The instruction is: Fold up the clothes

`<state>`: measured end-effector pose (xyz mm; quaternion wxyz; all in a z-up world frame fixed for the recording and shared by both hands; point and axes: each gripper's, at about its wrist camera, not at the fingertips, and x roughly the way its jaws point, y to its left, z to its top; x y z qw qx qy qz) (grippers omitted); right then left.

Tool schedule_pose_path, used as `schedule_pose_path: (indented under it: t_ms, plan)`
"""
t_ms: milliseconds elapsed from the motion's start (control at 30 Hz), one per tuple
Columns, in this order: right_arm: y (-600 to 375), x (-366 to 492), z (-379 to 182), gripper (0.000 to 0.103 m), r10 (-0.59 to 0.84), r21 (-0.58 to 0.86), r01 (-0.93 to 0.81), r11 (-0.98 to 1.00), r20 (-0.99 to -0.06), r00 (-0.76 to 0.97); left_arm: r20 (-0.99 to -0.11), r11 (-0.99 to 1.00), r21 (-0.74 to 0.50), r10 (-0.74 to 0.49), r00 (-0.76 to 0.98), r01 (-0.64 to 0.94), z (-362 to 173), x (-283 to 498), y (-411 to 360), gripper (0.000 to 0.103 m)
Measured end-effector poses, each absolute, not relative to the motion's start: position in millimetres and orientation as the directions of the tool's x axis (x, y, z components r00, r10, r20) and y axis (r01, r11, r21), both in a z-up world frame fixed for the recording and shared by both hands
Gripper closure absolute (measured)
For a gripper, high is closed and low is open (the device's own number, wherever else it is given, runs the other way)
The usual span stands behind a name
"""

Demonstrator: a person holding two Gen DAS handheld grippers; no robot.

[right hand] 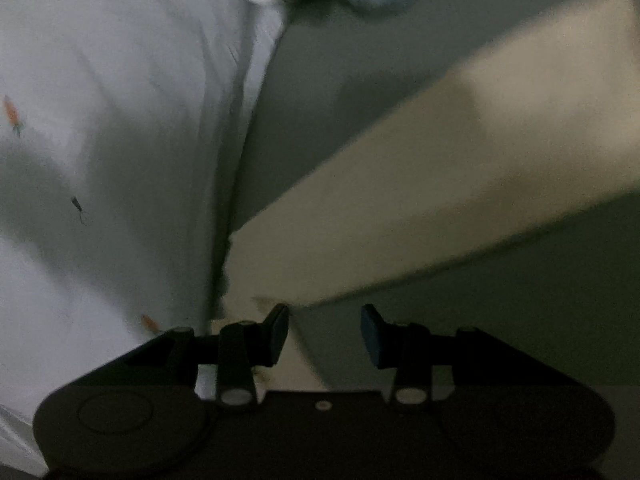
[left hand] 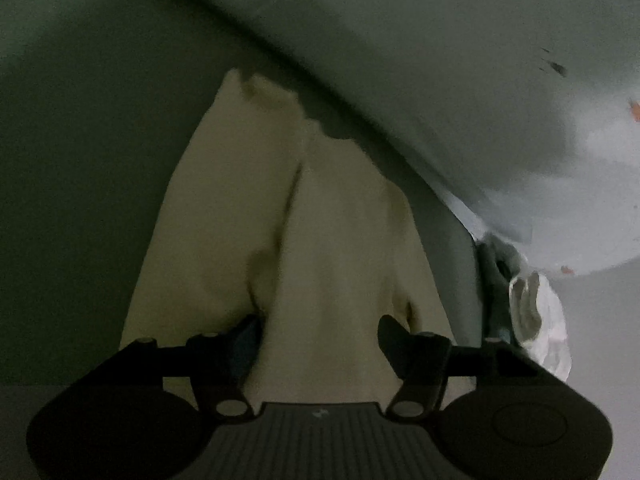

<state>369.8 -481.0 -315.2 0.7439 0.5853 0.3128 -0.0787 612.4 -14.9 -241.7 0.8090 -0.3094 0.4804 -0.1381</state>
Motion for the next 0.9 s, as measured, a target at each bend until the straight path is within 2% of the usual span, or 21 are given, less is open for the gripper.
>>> schedule_pose_path:
  t_ms: [167, 300, 467, 567, 633, 700, 733, 800, 867, 900]
  plan:
    - [-497, 349, -285, 0.059, 0.004, 0.623, 0.565, 0.541, -0.674, 0.738, -0.727, 0.853, -0.52, -0.415, 0.547, -0.044, -218, 578, -23, 0.036]
    - [-508, 328, -272, 0.051, -0.219, 0.442, 0.65, 0.618, -0.697, 0.683, -0.766, 0.891, -0.453, -0.37, 0.526, -0.032, -224, 557, -38, 0.036]
    - [-526, 310, -281, 0.044, -0.331, 0.313, 0.722, 0.617, -0.729, 0.599, -0.82, 0.903, -0.423, -0.345, 0.456, -0.078, -252, 537, -56, 0.036]
    - [-532, 304, -286, 0.036, -0.376, 0.272, 0.752, 0.601, -0.734, 0.566, -0.835, 0.913, -0.4, -0.327, 0.442, -0.081, -261, 529, -63, 0.036]
    - [-533, 303, -290, 0.034, -0.381, 0.267, 0.755, 0.599, -0.734, 0.561, -0.834, 0.919, -0.389, -0.32, 0.449, -0.067, -263, 528, -66, 0.035]
    - [-532, 303, -290, 0.033, -0.383, 0.256, 0.746, 0.615, -0.729, 0.567, -0.838, 0.919, -0.389, -0.321, 0.442, -0.07, -263, 531, -69, 0.031]
    - [-530, 305, -291, 0.035, -0.384, 0.243, 0.737, 0.63, -0.727, 0.569, -0.838, 0.916, -0.394, -0.325, 0.439, -0.073, -264, 532, -70, 0.029]
    - [-528, 307, -291, 0.056, -0.371, 0.246, 0.721, 0.648, -0.725, 0.58, -0.838, 0.916, -0.393, -0.323, 0.44, -0.076, -265, 533, -72, 0.027]
    - [-529, 306, -291, 0.091, -0.344, 0.28, 0.709, 0.648, -0.722, 0.6, -0.84, 0.923, -0.38, -0.317, 0.441, -0.059, -265, 531, -76, 0.026]
    - [-532, 303, -292, 0.092, -0.314, 0.345, 0.705, 0.619, -0.714, 0.626, -0.841, 0.927, -0.372, -0.314, 0.441, -0.048, -265, 530, -78, 0.025]
